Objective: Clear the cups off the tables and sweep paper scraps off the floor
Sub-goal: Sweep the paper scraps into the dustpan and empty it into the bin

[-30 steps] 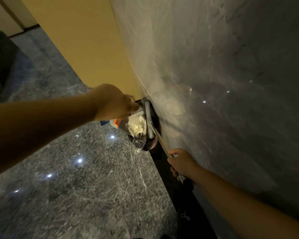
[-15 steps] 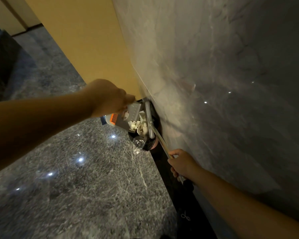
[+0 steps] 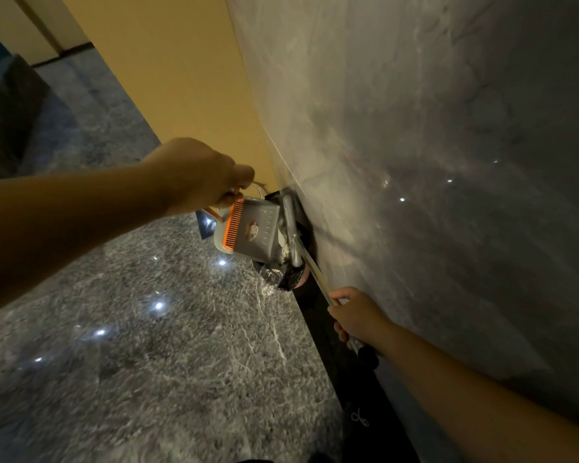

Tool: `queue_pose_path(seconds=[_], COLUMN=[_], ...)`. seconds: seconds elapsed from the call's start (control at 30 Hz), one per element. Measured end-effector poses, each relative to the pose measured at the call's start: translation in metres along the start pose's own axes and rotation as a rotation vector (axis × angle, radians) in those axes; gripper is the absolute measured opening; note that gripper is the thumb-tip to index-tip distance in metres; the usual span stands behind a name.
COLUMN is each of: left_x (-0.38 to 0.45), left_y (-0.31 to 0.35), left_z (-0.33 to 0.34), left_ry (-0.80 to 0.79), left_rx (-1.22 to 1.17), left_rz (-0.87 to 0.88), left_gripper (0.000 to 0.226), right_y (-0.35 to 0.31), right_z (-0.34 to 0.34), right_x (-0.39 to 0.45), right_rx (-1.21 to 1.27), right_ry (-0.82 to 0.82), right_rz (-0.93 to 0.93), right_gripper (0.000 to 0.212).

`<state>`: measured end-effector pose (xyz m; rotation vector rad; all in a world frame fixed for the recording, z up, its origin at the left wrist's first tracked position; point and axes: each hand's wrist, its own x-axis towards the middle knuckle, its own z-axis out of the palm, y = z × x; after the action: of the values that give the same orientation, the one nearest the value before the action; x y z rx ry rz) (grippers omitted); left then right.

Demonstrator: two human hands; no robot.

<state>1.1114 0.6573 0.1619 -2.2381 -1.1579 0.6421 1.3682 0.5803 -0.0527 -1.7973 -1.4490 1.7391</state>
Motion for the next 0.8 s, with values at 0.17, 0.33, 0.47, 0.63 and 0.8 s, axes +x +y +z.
queue_pose_path(seconds=[0.17,0.33,0.47,0.63,0.8], left_x=[-0.006,-0.011,-0.019,-0.034,-0.052], left_y=[-0.008,0.005,-0.018,-0.027,-0.034], left_z=[-0.001,0.006,-0.005,-0.013,-0.021], left_ry=[0.046,-0.079,0.068,0.084,0.079], left_rx=[0.006,0.016,-0.120,-0.222,-0.247], left_rz=[-0.071,0.005,-0.134,-0.157,-0.223], left_gripper=[0.031,0.031,0.027,0.027,0.026], right_y=[-0.003,-0.005,-0.006,-0.011,-0.017], right_z=[0.000,0.000,-0.002,0.003,0.001], right_x=[-0.004,-0.005,-0.008,-0.017,-0.019], right_rx=[0.041,0.015,-0.010,-0.050,-0.052], right_ry=[-0.015,-0.029,-0.032,-0.025,-0.034], right_rz=[-0.012,-0.001,-0.006,-0.038,-0.031], right_gripper=[0.014,0.015,0.020,0.028,0.025])
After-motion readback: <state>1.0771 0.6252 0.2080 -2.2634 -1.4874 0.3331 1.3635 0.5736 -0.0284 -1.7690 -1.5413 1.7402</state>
